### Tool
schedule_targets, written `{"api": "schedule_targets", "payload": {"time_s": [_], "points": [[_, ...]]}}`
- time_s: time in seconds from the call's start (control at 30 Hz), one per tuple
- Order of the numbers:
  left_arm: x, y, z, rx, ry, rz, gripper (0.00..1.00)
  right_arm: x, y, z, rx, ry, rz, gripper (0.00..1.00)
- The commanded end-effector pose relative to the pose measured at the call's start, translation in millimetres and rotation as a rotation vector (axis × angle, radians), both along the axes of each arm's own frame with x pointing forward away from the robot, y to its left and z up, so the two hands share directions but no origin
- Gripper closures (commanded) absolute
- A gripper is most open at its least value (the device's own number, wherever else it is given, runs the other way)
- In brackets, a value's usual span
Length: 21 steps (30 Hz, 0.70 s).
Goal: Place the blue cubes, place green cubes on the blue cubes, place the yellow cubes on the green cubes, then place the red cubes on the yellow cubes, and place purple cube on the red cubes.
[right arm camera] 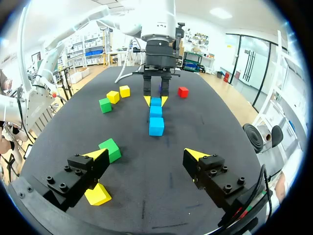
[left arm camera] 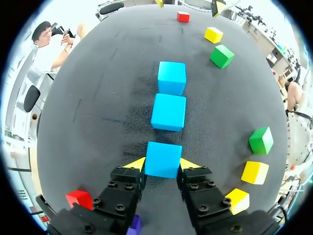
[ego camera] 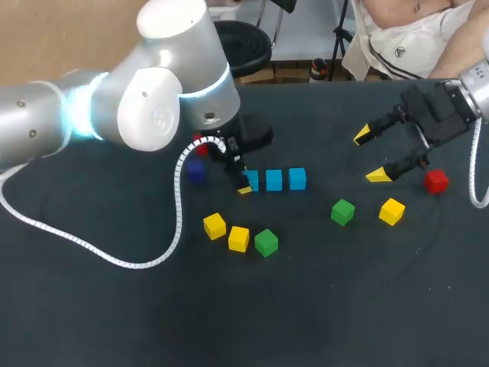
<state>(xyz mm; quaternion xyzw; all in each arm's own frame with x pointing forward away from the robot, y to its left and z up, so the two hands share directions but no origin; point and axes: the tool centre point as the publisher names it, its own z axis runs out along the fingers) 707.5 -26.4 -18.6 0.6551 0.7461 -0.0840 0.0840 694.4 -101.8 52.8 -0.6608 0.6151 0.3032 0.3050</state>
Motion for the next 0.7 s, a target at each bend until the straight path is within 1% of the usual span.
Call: {"api": "schedule_targets", "payload": {"time_s": [0.03,0.2,0.5,0.7], "points": [[-0.5,4,5.4,0.013,0.001,0.004,1.0,-0.1,0,0,0.001,-0.001,0.0,0.0],[-6.7,6,11.0,0.022,-0.007,0.01,1.0,-0.1,0,0,0.001,-0.001,0.0,0.0],[-11.7,2,5.7,0.019,0.005,0.008,1.0,-0.1,0,0,0.001,-0.001,0.0,0.0],[-10.2,-2,4.7,0.017,0.005,0.001,1.0,-0.1,0,0,0.001,-0.001,0.0,0.0]]}}
